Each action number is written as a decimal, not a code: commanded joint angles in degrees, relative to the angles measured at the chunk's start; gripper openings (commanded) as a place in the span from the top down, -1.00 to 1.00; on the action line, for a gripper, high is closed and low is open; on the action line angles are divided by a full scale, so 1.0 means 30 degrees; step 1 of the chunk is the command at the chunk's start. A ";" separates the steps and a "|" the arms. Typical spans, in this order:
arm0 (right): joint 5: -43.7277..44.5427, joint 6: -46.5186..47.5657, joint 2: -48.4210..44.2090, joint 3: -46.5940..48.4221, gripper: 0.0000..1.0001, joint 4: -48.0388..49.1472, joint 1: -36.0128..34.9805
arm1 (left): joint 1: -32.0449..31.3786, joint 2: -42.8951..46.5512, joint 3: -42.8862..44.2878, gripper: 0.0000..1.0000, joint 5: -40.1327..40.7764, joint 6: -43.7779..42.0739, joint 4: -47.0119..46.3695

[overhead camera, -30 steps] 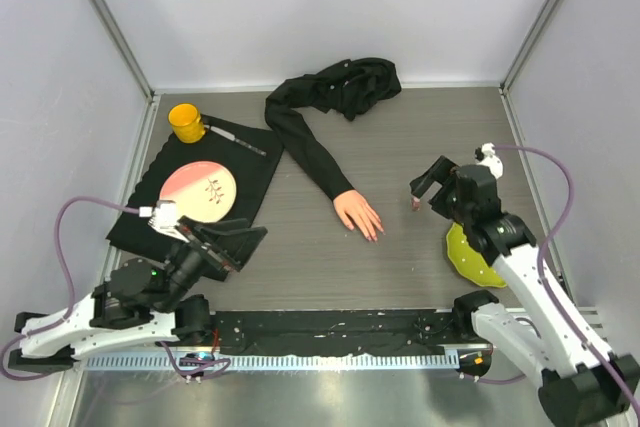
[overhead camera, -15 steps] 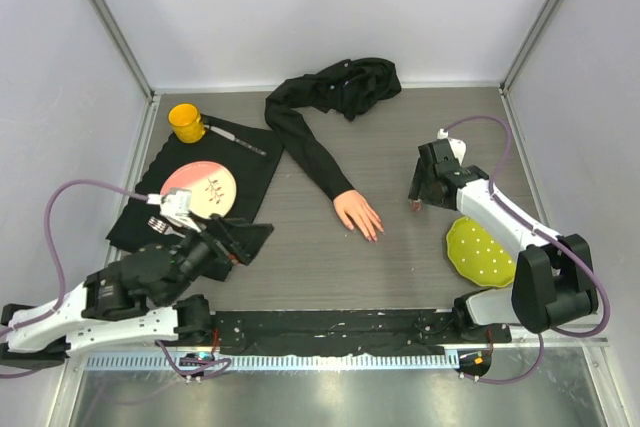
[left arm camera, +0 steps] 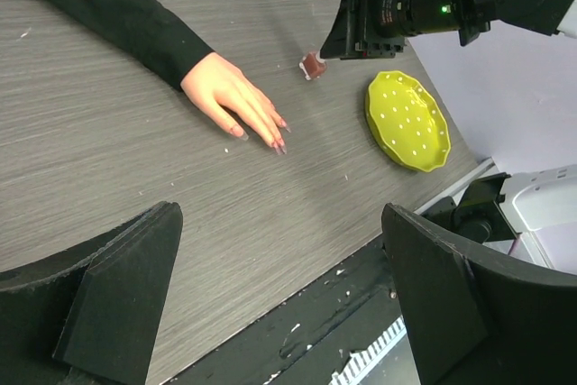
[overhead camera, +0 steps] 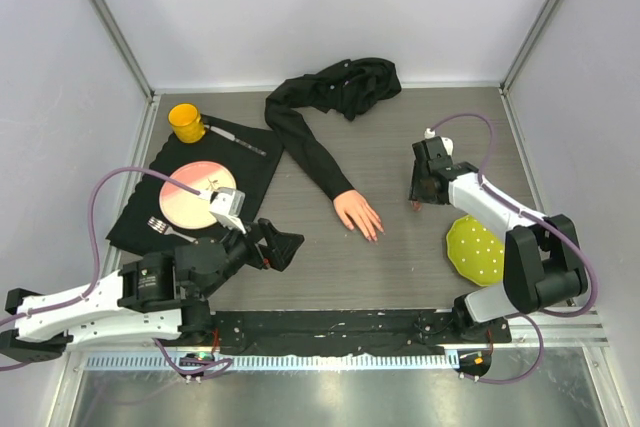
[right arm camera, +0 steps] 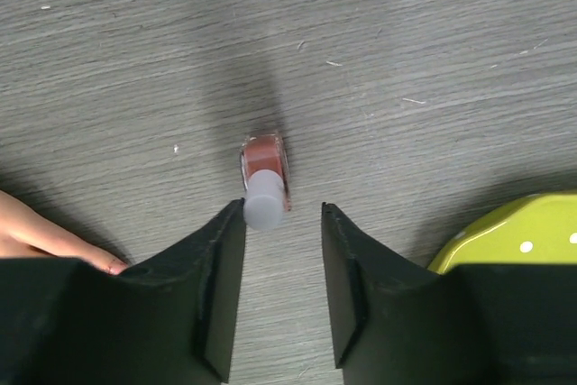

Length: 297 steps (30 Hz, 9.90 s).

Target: Paint the nails

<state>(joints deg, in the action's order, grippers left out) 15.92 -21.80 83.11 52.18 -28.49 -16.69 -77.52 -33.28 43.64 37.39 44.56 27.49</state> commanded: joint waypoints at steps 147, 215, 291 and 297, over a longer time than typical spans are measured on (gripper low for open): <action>-0.3404 -0.5535 -0.4911 0.9618 -0.26 -0.0056 -1.5473 | 0.8377 -0.1563 -0.0630 0.99 -1.3898 -0.9549 -0.5206; -0.3639 -0.3421 -0.6054 0.6685 -0.57 0.3522 -1.4418 | 0.8202 0.2832 0.1245 1.00 -1.4256 -0.8871 -0.3069; -0.5073 -0.2839 -0.3156 1.1869 -0.40 0.0446 -1.5648 | 0.8202 0.1688 0.2037 1.00 -1.3020 -1.1073 -0.1572; -0.5073 -0.2812 -0.1484 1.3277 -0.24 -0.0317 -1.5678 | 0.8202 0.1835 0.1275 1.00 -1.2579 -1.0897 -0.2423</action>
<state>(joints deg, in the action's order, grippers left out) -0.67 -29.30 76.27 88.33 -27.53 -63.40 -52.97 -28.05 48.27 -2.33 12.95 25.10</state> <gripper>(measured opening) 0.632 0.293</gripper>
